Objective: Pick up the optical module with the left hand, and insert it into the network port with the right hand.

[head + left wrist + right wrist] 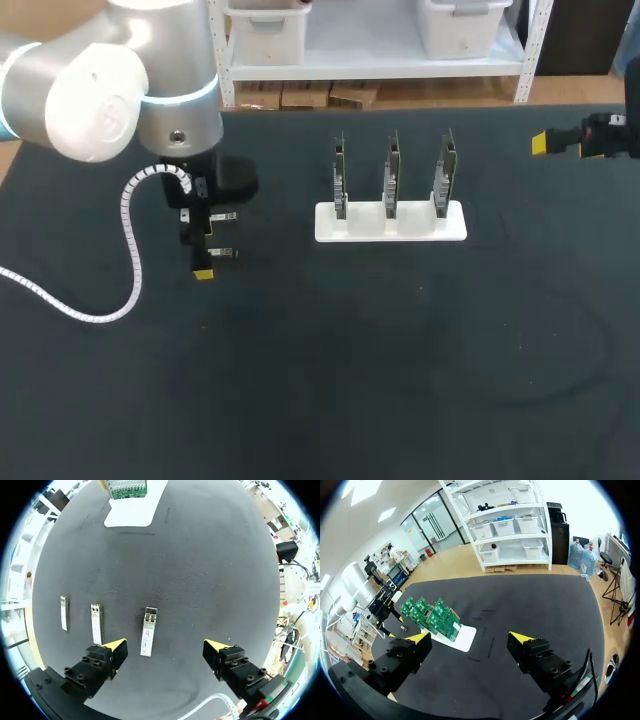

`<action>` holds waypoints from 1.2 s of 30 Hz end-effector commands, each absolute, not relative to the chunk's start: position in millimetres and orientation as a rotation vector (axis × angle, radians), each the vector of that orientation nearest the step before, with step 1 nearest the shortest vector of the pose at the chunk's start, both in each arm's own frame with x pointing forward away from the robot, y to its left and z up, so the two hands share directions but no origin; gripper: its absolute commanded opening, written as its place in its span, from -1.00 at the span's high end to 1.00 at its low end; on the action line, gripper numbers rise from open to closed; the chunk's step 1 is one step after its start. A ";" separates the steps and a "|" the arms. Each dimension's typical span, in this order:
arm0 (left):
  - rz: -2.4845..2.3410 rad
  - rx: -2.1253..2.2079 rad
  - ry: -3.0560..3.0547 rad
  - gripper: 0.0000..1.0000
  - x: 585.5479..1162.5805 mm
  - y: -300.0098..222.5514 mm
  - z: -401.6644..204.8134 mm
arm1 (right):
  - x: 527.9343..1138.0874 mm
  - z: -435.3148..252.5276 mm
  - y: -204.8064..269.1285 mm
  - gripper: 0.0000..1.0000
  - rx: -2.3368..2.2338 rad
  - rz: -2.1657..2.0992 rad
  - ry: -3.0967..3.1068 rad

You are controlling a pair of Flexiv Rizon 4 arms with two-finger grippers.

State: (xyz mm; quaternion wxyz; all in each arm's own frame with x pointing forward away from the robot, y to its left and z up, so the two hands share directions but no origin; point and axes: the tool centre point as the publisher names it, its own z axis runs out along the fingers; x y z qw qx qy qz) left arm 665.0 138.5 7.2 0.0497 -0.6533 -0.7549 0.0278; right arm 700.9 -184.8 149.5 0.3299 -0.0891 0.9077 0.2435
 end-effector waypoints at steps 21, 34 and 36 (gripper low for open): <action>0.074 -1.905 -2.238 -1.00 673.9 146.1 0.6 | 699.9 150.3 -184.5 -1.00 -0.230 0.633 2.375; 0.075 -1.911 -2.234 -1.00 673.7 143.8 1.1 | 699.9 150.3 -184.5 -1.00 -0.230 0.633 2.375; 0.075 -1.911 -2.234 -1.00 673.7 143.8 1.1 | 699.9 150.3 -184.5 -1.00 -0.230 0.633 2.375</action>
